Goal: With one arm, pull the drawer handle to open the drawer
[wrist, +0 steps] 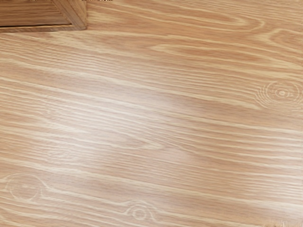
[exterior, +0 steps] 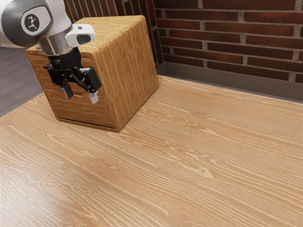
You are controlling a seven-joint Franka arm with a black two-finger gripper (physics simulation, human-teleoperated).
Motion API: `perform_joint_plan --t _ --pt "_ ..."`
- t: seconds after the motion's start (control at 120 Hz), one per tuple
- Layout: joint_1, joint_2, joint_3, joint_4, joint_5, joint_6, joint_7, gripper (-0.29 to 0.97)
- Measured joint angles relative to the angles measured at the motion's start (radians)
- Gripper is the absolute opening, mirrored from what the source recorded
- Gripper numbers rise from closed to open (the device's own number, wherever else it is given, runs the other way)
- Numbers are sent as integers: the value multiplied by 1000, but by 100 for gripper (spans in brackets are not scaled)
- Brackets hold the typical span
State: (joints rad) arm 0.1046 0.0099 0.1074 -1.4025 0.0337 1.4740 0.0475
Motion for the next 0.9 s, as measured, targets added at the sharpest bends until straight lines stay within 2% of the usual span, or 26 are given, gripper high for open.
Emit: perform_joint_plan --t 0.225,0.433,0.583,0.725,0.817,0.9 --pt "-82 8 53 5 -67 -4 8 68" --pt "-101 -18 50 239 -31 -99 1 68" --pt "-132 -17 82 250 -121 -118 -40 68" --pt "-170 12 138 237 -254 -122 -71 68" --pt "-146 28 144 235 -300 -103 -58 68" --pt "-86 40 145 235 -326 -86 -31 68"
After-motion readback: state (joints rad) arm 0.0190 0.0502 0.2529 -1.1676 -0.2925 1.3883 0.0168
